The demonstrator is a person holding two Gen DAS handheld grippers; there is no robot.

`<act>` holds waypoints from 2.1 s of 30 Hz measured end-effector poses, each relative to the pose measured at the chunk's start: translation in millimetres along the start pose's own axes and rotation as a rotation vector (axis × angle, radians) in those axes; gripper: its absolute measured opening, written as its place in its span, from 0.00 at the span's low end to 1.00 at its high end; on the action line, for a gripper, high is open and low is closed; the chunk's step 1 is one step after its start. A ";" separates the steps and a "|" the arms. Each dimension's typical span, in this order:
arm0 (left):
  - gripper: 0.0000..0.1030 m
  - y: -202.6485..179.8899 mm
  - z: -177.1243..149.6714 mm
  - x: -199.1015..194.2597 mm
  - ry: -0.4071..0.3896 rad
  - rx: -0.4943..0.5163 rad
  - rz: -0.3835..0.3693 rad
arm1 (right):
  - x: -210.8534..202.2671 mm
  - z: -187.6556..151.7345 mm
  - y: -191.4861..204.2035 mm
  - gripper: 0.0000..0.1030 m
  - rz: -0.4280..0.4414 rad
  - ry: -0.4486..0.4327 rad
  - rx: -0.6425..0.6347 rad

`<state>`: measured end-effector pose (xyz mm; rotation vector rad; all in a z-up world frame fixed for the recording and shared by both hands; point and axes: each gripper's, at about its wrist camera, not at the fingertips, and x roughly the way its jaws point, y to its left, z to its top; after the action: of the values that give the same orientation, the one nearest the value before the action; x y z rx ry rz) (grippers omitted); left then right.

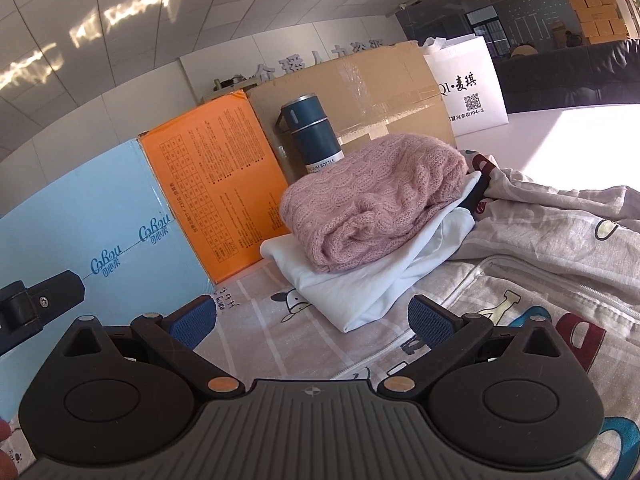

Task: Fold clothes

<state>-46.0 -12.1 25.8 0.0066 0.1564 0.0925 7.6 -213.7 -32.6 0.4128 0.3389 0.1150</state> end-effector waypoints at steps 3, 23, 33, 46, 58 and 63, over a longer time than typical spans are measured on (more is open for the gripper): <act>1.00 0.4 3.0 -16.7 -0.038 0.016 0.036 | -4.5 -0.7 2.2 1.00 0.080 0.006 0.000; 1.00 87.8 -24.3 -148.9 -0.056 -0.016 0.434 | -48.0 -23.5 41.8 1.00 0.519 -0.093 -0.180; 1.00 161.7 -48.9 -218.3 -0.078 -0.195 0.653 | -92.2 -54.0 107.5 1.00 0.775 -0.008 -0.367; 1.00 281.6 -44.9 -325.5 -0.246 -0.290 1.028 | -105.5 -85.2 223.2 1.00 1.024 0.245 -0.501; 1.00 434.9 -95.3 -295.1 -0.267 -0.943 0.710 | -35.8 -118.6 348.3 1.00 1.161 0.589 -0.291; 1.00 441.1 -132.3 -293.1 -0.188 -0.998 0.783 | -0.2 -155.4 364.6 1.00 1.125 0.675 -0.322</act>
<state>-395.2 399.8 -53.3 -0.9223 -0.1024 0.9404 -61.2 176.3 -16.3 0.1889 0.7058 1.4131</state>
